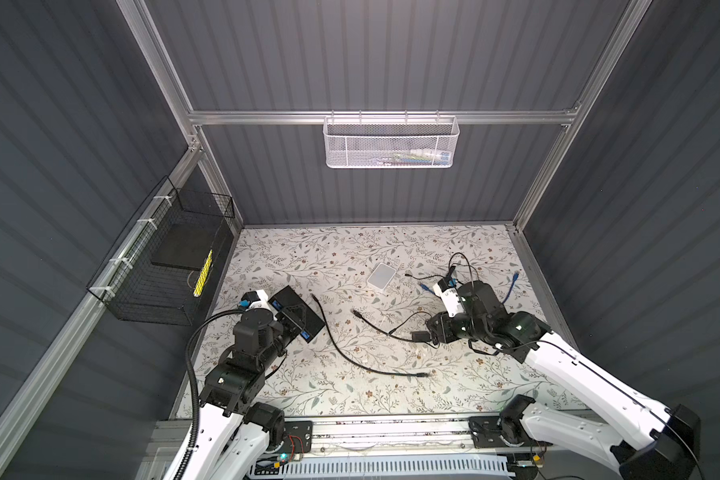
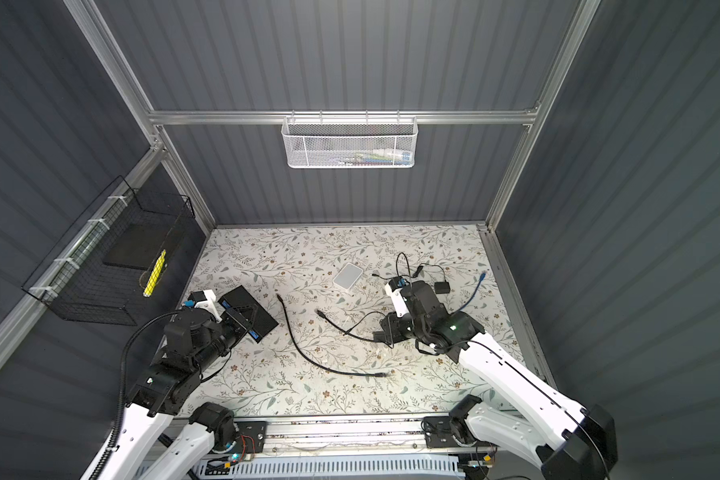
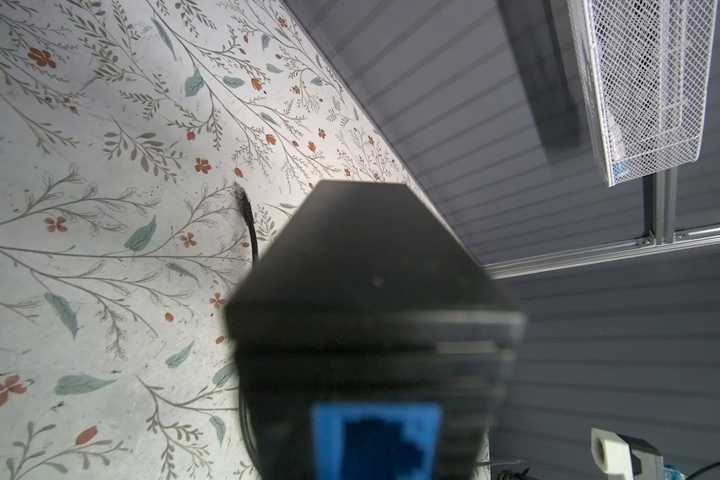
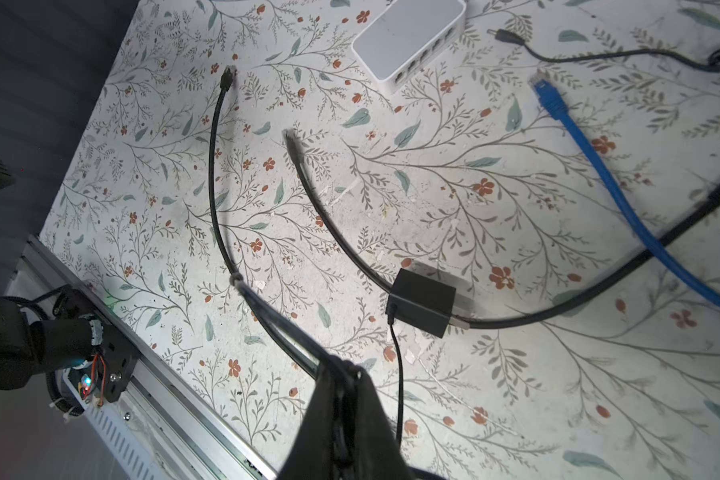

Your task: Insert the plug into the switch port

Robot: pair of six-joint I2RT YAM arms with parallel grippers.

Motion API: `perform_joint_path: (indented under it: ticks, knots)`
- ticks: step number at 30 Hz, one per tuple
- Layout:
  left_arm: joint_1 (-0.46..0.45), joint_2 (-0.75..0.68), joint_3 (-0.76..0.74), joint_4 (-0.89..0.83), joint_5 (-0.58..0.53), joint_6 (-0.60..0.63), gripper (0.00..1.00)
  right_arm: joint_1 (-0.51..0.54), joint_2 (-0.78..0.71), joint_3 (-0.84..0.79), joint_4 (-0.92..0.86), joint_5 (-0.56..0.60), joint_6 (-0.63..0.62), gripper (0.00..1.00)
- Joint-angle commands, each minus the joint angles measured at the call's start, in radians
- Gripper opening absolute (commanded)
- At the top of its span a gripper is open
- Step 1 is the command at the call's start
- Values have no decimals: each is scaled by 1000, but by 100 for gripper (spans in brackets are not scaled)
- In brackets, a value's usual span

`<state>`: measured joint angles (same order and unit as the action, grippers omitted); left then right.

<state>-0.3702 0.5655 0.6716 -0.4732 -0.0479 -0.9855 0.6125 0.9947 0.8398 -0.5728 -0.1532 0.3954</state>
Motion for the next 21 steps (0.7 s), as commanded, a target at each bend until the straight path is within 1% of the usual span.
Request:
perform_joint_path:
  ticks: [1, 7, 9, 10, 13, 17, 21]
  knots:
    - [7, 20, -15, 67, 31, -6, 0, -56, -56, -47, -33, 38, 101, 13]
    - [7, 76, -18, 124, 62, 1, 0, -149, -98, -175, 23, 49, 213, 13]
    - [7, 84, -19, 134, 65, 2, 0, -161, -114, -210, 47, 49, 237, 12]
    - [7, 88, -20, 139, 66, 4, 0, -165, -131, -230, 51, 70, 259, 12]
    - [7, 96, -31, 160, 72, 9, 0, -184, -165, -262, 26, 113, 301, 13]
    - [7, 112, -48, 191, 84, 7, 0, -238, -189, -321, 18, 115, 343, 13]
    - [7, 131, -35, 193, 95, 22, 0, -278, -198, -369, 21, 149, 393, 14]
